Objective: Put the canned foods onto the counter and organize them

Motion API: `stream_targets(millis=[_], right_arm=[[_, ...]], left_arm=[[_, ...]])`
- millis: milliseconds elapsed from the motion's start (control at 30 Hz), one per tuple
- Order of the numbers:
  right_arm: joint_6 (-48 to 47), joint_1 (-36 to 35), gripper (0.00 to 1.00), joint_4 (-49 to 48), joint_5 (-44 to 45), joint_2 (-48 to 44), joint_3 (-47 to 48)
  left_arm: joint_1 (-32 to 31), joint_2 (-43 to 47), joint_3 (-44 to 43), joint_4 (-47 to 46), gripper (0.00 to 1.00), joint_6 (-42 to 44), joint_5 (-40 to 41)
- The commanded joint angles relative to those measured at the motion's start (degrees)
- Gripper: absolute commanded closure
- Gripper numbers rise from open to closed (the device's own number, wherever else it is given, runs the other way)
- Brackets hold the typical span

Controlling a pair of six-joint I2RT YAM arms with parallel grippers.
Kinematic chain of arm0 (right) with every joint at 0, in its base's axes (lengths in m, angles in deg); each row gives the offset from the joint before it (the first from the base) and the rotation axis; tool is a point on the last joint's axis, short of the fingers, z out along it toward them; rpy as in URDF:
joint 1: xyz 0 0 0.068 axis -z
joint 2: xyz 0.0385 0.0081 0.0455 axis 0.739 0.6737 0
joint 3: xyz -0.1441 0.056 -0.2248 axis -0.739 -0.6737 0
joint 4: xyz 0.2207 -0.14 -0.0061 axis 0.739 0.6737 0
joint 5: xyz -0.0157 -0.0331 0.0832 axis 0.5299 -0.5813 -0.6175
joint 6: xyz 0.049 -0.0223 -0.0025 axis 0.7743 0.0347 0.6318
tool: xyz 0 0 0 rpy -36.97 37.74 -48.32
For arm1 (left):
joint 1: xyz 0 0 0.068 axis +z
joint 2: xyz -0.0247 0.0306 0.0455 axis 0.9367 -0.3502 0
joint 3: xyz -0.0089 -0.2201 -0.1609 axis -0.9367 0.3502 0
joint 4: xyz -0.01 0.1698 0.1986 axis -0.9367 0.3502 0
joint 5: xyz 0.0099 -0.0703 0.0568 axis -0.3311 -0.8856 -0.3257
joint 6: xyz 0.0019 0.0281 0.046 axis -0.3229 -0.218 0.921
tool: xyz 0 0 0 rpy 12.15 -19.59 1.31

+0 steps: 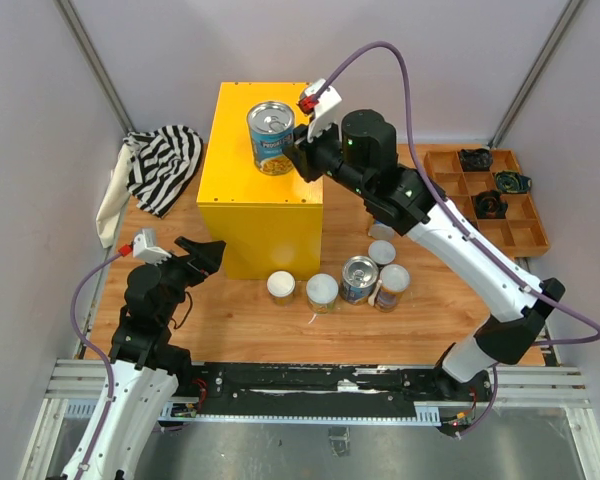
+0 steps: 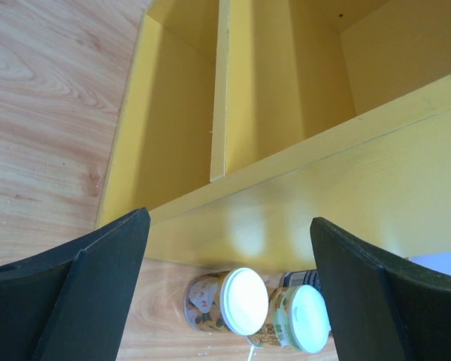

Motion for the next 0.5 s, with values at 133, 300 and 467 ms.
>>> stream_targets(millis=[133,300,467], right_arm=[[3.0,1.6,0.87,-2.5,-2.8,3.7,1.5],[4.0,2.2,0.87,-3.0,-3.5,6.6,3.6],[5.3,3.0,0.86,-3.1,-3.6,10.2,7.0]], left_arm=[[-0.3,0.5,-0.4,-1.7,0.08,-0.6,-0.5],[-0.3,0.2,-0.4,-2.1,0.08,-0.5,-0.6],[-0.3,-0.3,-0.5,-2.6,0.08,-0.2,-0.9]])
